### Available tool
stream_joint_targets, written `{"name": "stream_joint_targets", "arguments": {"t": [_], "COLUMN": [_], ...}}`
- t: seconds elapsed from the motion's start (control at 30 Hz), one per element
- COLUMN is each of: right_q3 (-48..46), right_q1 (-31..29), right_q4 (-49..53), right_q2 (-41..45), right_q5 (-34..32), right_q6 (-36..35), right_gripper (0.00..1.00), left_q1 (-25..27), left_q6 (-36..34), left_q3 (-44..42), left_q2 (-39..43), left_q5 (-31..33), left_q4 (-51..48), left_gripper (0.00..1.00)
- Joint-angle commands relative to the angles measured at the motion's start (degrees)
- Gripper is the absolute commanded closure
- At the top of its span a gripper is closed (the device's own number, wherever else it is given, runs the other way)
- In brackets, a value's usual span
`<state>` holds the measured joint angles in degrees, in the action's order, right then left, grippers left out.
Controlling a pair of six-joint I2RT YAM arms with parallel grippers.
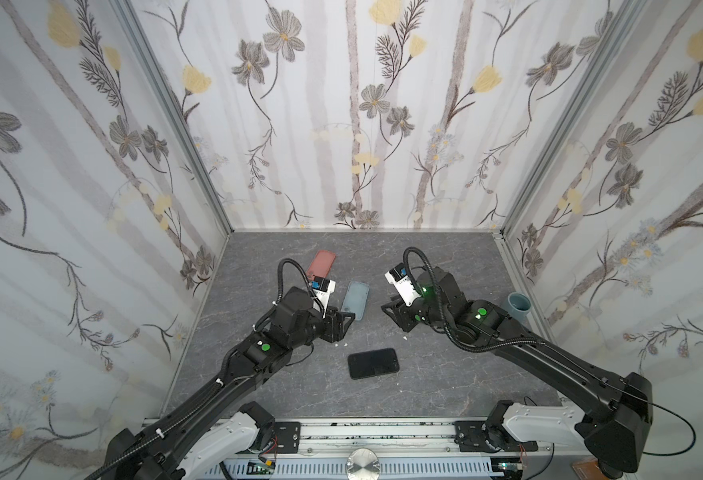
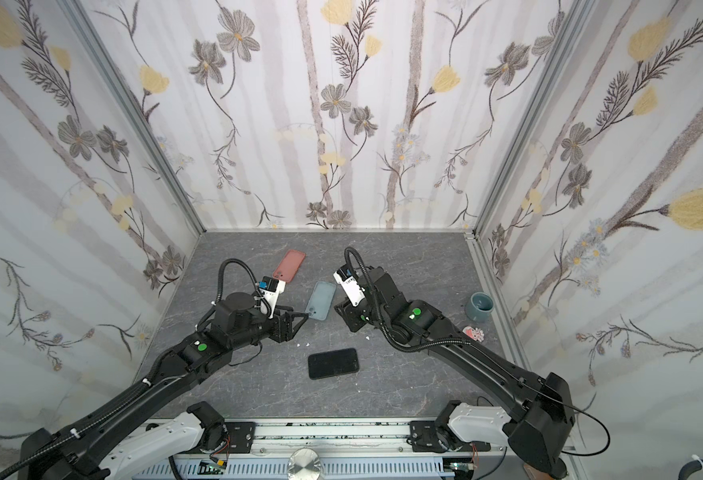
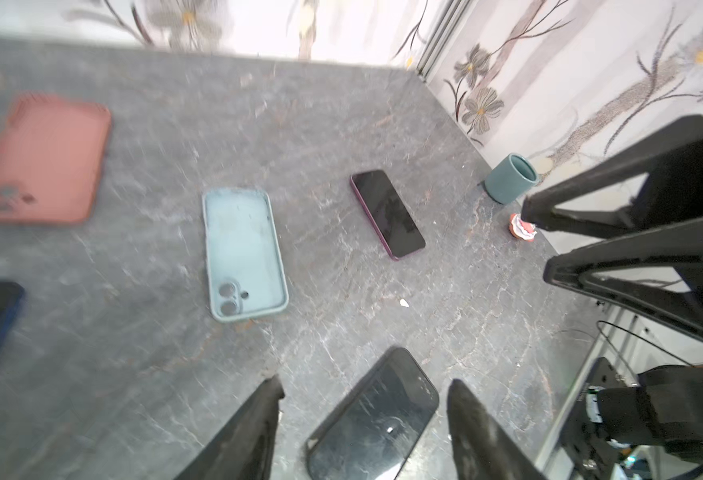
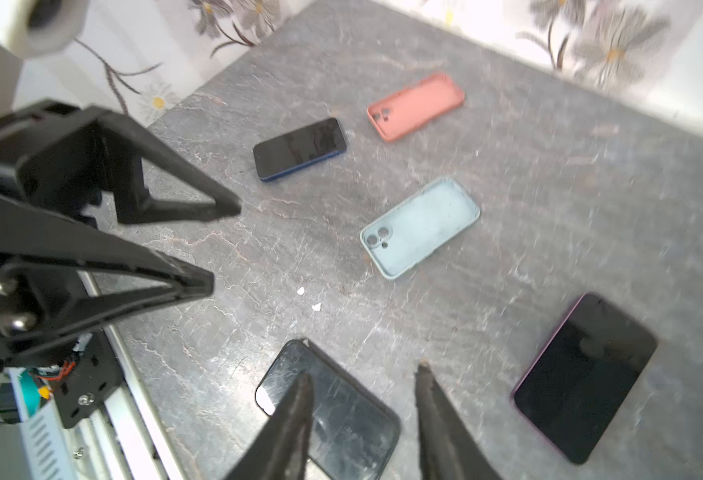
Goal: Put the phone into the phone case
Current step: 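Open both grippers and lift them away from the cased phone, then grasp the cased phone with the right gripper while the left draws back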
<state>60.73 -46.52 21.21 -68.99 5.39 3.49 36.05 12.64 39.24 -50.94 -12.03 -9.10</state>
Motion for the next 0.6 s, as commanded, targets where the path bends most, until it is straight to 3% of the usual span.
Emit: {"name": "stream_joint_targets", "arguments": {"t": [0.0,0.13,0.23,0.33,0.57], "right_q3": [-2.0,-5.3,-7.6,-7.8,-9.2], "right_q1": [-0.1,-0.1,-1.8,-2.9,-5.6], "right_q4": [-3.4,-1.2,0.7,2.1,0.8], "right_q2": [2.3,3.5,2.3,-0.8,-7.4], "right_q5": [5.1,14.1,17.4,16.3,14.0], "right_q6": [-13.5,-24.3,-30.8,-33.7,-39.1], "right_gripper": [0.43,0.3,0.0,0.0,0.0], "left_q1": [-0.1,0.0,0.0,-0.1,-0.1], "left_q6": [-15.6,-28.8,-37.2,-41.8,-44.5], "left_q3": [-0.3,-2.6,-4.8,-6.9,-11.3], "left_q2": [4.7,11.4,15.7,19.2,22.6], "left_q5": [3.5,-0.9,-4.4,-3.8,-3.3], "left_q4": [-1.9,-4.9,-8.2,-10.1,-12.8], "left_gripper": [0.2,0.0,0.0,0.0,0.0]}}
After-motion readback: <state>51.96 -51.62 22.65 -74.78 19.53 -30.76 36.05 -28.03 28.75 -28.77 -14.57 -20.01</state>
